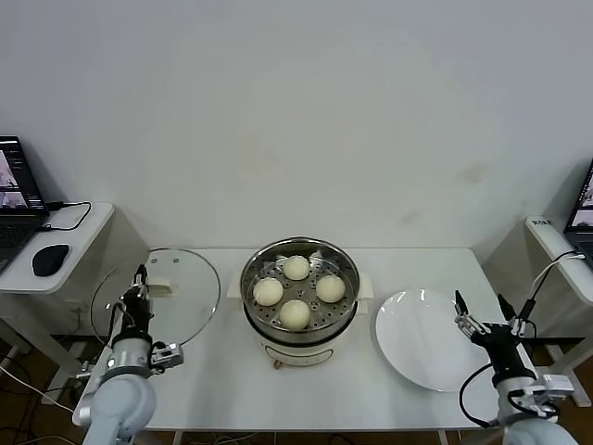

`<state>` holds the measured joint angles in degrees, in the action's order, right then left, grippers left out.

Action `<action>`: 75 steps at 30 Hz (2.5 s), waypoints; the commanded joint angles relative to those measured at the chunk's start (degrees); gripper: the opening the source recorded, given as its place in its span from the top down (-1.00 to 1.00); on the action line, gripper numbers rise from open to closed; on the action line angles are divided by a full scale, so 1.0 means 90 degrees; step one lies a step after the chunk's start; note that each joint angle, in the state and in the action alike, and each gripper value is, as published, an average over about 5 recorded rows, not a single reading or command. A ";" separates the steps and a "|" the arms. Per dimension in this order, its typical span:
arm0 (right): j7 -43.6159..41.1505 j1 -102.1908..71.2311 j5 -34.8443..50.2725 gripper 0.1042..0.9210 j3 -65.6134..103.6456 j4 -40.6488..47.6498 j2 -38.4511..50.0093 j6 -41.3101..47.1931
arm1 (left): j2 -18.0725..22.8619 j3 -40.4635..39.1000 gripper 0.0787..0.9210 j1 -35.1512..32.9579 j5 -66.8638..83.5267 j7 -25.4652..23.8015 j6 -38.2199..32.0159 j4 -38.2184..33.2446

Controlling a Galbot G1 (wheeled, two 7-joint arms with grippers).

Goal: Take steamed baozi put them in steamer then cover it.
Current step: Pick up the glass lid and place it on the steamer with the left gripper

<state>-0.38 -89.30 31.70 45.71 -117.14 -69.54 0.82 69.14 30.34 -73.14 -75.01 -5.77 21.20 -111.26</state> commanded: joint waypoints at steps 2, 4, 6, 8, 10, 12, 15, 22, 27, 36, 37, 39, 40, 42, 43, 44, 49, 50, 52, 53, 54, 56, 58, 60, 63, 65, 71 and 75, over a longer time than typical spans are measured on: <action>-0.0011 0.0086 -0.0352 -0.76 -0.0055 0.0094 -0.0075 0.0230 | 0.0550 -0.0977 0.83 0.0310 -0.0837 -0.1010 0.1282 -0.1308; -0.0022 0.0086 -0.0450 -0.76 -0.0049 0.0132 -0.0136 0.0253 | 0.0627 -0.1144 0.83 0.0451 -0.0730 -0.0959 0.1305 -0.1338; -0.0030 0.0088 -0.0534 -0.76 -0.0056 0.0169 -0.0215 0.0242 | 0.0671 -0.1303 0.83 0.0624 -0.0605 -0.0948 0.1336 -0.1390; -0.0033 0.0091 -0.0620 -0.76 -0.0071 0.0199 -0.0302 0.0229 | 0.0720 -0.1486 0.83 0.0810 -0.0530 -0.0993 0.1374 -0.1369; -0.0038 0.0099 -0.0716 -0.76 -0.0088 0.0239 -0.0404 0.0205 | 0.0820 -0.1695 0.83 0.1021 -0.0521 -0.1012 0.1401 -0.1177; -0.0039 0.0105 -0.0782 -0.76 -0.0096 0.0268 -0.0483 0.0193 | 0.0952 -0.1915 0.83 0.1240 -0.0530 -0.1043 0.1427 -0.0916; -0.0041 0.0100 -0.0829 -0.76 -0.0076 0.0285 -0.0549 0.0196 | 0.1172 -0.2237 0.83 0.1628 -0.0541 -0.1125 0.1459 -0.0521; -0.0043 0.0102 -0.0902 -0.76 0.0050 0.0377 -0.0649 0.0184 | 0.1752 -0.2909 0.83 0.2436 -0.0630 -0.1448 0.1485 0.0114; -0.0043 0.0154 -0.0929 -0.76 0.0086 0.0428 -0.0710 0.0186 | 0.2031 -0.3256 0.83 0.2663 -0.0761 -0.1553 0.1487 0.0483; -0.0049 0.0227 -0.0986 -0.76 0.0047 0.0563 -0.0786 0.0136 | 0.2316 -0.3611 0.83 0.2569 -0.1042 -0.1604 0.1486 0.0957; -0.0051 0.0232 -0.0988 -0.76 0.0046 0.0572 -0.0785 0.0134 | 0.2340 -0.3623 0.83 0.2573 -0.1086 -0.1621 0.1486 0.0988; -0.0053 0.0244 -0.0988 -0.76 0.0044 0.0580 -0.0782 0.0134 | 0.2382 -0.3636 0.83 0.2583 -0.1192 -0.1657 0.1486 0.1049; -0.0055 0.0249 -0.0987 -0.76 0.0044 0.0581 -0.0781 0.0135 | 0.2393 -0.3636 0.83 0.2583 -0.1262 -0.1673 0.1486 0.1077; -0.0058 0.0263 -0.0985 -0.76 0.0044 0.0584 -0.0777 0.0136 | 0.2406 -0.3617 0.83 0.2573 -0.1422 -0.1709 0.1485 0.1124; -0.0060 0.0271 -0.0982 -0.76 0.0044 0.0586 -0.0775 0.0139 | 0.2411 -0.3601 0.83 0.2564 -0.1507 -0.1737 0.1484 0.1145; -0.0062 0.0280 -0.0979 -0.76 0.0043 0.0589 -0.0772 0.0140 | 0.2414 -0.3583 0.83 0.2555 -0.1596 -0.1758 0.1484 0.1169; -0.0072 0.0322 -0.0971 -0.76 0.0038 0.0597 -0.0757 0.0149 | 0.2443 -0.3512 0.83 0.2489 -0.1884 -0.1873 0.1481 0.1221; -0.0074 0.0332 -0.0970 -0.76 0.0038 0.0601 -0.0751 0.0151 | 0.2457 -0.3506 0.83 0.2473 -0.1915 -0.1899 0.1480 0.1217; -0.0075 0.0349 -0.0968 -0.76 0.0037 0.0609 -0.0744 0.0153 | 0.2484 -0.3515 0.83 0.2450 -0.1961 -0.1931 0.1481 0.1217; -0.0076 0.0355 -0.0964 -0.76 0.0037 0.0612 -0.0743 0.0153 | 0.2493 -0.3528 0.83 0.2446 -0.1977 -0.1946 0.1481 0.1223; -0.0076 0.0357 -0.0958 -0.76 0.0037 0.0614 -0.0744 0.0152 | 0.2499 -0.3540 0.83 0.2442 -0.1992 -0.1959 0.1480 0.1235; -0.0079 0.0349 -0.0948 -0.76 0.0037 0.0616 -0.0744 0.0146 | 0.2499 -0.3552 0.83 0.2434 -0.2019 -0.1981 0.1480 0.1259; -0.0083 0.0334 -0.0944 -0.76 0.0038 0.0622 -0.0741 0.0137 | 0.2491 -0.3552 0.83 0.2413 -0.2050 -0.1986 0.1477 0.1284; -0.0085 0.0325 -0.0945 -0.76 0.0040 0.0639 -0.0735 0.0126 | 0.2485 -0.3542 0.83 0.2387 -0.2078 -0.1981 0.1472 0.1313; -0.0086 0.0321 -0.0944 -0.76 0.0040 0.0655 -0.0732 0.0121 | 0.2484 -0.3525 0.83 0.2364 -0.2097 -0.1992 0.1465 0.1342; -0.0088 0.0322 -0.0946 -0.76 0.0038 0.0655 -0.0733 0.0119 | 0.2476 -0.3532 0.83 0.2354 -0.2093 -0.2025 0.1464 0.1334; -0.0090 0.0338 -0.0950 -0.76 0.0047 0.0666 -0.0730 0.0111 | 0.2464 -0.3568 0.83 0.2316 -0.2085 -0.2054 0.1461 0.1315; -0.0091 0.0337 -0.0979 -0.76 0.0049 0.0692 -0.0730 0.0085 | 0.2425 -0.3585 0.83 0.2341 -0.2035 -0.2076 0.1458 0.1314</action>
<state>-1.18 -86.29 23.07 46.10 -111.09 -76.08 1.81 90.99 -1.68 -52.31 -93.13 -23.94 34.34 -99.65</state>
